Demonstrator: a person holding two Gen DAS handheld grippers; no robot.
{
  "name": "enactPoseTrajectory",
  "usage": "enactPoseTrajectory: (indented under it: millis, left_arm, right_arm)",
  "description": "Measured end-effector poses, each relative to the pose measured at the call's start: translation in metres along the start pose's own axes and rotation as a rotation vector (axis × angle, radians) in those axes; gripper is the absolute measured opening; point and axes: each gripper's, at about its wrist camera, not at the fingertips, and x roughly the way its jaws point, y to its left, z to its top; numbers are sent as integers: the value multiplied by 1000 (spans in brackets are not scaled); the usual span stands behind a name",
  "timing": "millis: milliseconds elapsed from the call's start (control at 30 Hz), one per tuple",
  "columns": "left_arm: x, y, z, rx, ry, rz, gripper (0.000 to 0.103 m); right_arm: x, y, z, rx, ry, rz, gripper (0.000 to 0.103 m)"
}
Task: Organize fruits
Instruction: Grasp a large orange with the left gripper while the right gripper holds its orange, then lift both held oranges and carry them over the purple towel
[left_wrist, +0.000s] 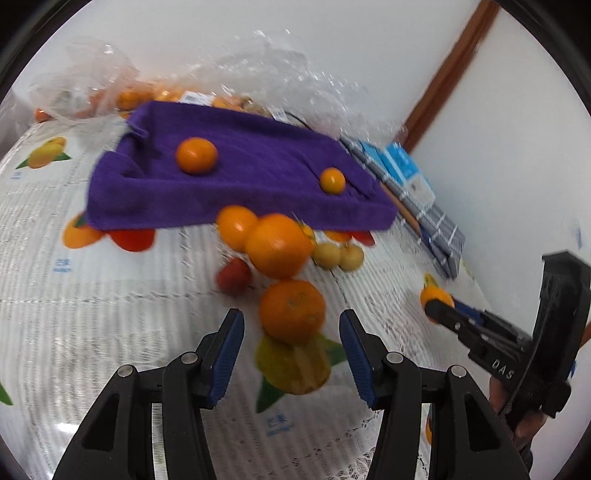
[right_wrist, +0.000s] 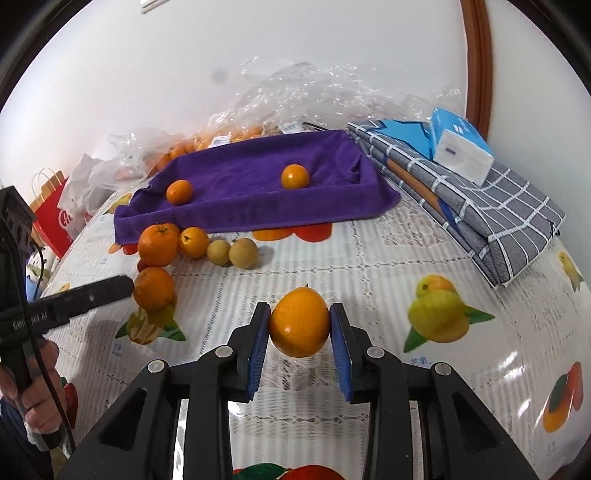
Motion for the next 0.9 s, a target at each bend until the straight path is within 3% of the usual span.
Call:
enactPoseTrajectory:
  millis: [233,267,300,433,900]
  left_arm:
    - [19,-17,5,57,27,116,51]
    - [20,-19,5,64,26,129,49]
    - [19,-20,5,67,22,134,40]
    - [9,-13,0,41,34,76,40]
    - [-14,-1,-11,-30,22,71,40]
  right_arm:
    - [4,2,-1,1,12,1,33]
    - [5,3,-1,-2,14,0,33]
    - [5,4,-1,-6,14,-1,33]
    - [2,6,0,-11,5,1,33]
    - [2,16,-5,-20,14,8,33]
